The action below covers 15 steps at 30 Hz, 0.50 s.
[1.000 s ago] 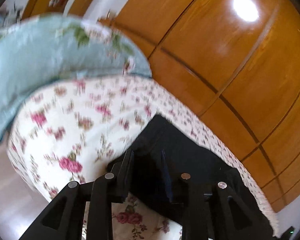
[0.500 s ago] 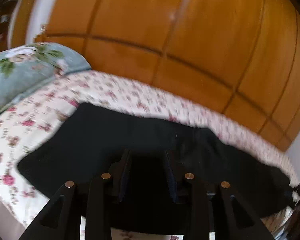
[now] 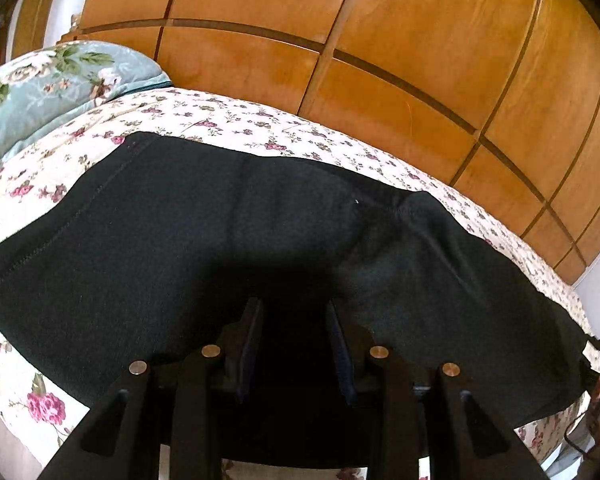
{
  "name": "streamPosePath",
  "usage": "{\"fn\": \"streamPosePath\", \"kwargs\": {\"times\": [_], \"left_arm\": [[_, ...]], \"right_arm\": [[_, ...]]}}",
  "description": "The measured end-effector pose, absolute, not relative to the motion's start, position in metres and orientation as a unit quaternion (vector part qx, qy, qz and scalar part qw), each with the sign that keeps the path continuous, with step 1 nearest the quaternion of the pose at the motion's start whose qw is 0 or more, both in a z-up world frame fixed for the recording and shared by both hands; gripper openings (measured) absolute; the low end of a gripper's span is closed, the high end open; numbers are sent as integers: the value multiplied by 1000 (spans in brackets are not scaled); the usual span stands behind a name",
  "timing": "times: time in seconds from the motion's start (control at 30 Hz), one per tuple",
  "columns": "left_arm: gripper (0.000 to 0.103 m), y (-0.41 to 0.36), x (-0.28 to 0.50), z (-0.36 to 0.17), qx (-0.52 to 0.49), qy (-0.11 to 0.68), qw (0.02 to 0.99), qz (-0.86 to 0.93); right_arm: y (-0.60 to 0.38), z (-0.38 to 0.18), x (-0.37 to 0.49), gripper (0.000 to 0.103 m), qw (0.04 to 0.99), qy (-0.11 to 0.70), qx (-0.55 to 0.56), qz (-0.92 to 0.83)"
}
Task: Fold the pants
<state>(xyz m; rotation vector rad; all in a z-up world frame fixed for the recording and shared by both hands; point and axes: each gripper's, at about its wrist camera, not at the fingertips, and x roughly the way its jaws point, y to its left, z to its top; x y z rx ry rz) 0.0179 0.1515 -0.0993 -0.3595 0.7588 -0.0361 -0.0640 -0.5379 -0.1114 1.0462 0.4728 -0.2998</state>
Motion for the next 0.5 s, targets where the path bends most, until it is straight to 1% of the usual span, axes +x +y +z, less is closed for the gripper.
{"fn": "streamPosePath", "kwargs": {"times": [0.03,0.1,0.13,0.2,0.23,0.3,0.33,0.4,0.5], "left_arm": [[33,151,19,-99,-174,368,913,-18],[33,150,20,-99,-169,369,914,-18],[33,149,20,-99,-167,369,914,-18],[33,149,19,-99,-166,369,914,-18],[33,149,19,-99,-166,368,915,-19],[33,149,18,-99,-166,368,915,-21],[33,150,18,-99,-167,368,915,-22],[33,151,18,-99,-171,367,914,-25],[33,156,18,-99,-191,367,910,-28]], "right_arm": [[-539,-111,-61,28,828,231,490,-145],[-535,-104,-53,16,829,246,480,-146],[-533,-98,-54,13,834,244,474,-142],[-524,-82,-65,13,851,233,451,-135],[-520,-74,-69,10,859,229,438,-135],[-512,-56,-82,9,871,223,415,-137],[-509,-50,-90,6,875,221,406,-142],[-508,-46,-102,5,875,226,401,-154],[-513,-56,-123,4,865,238,407,-172]]}}
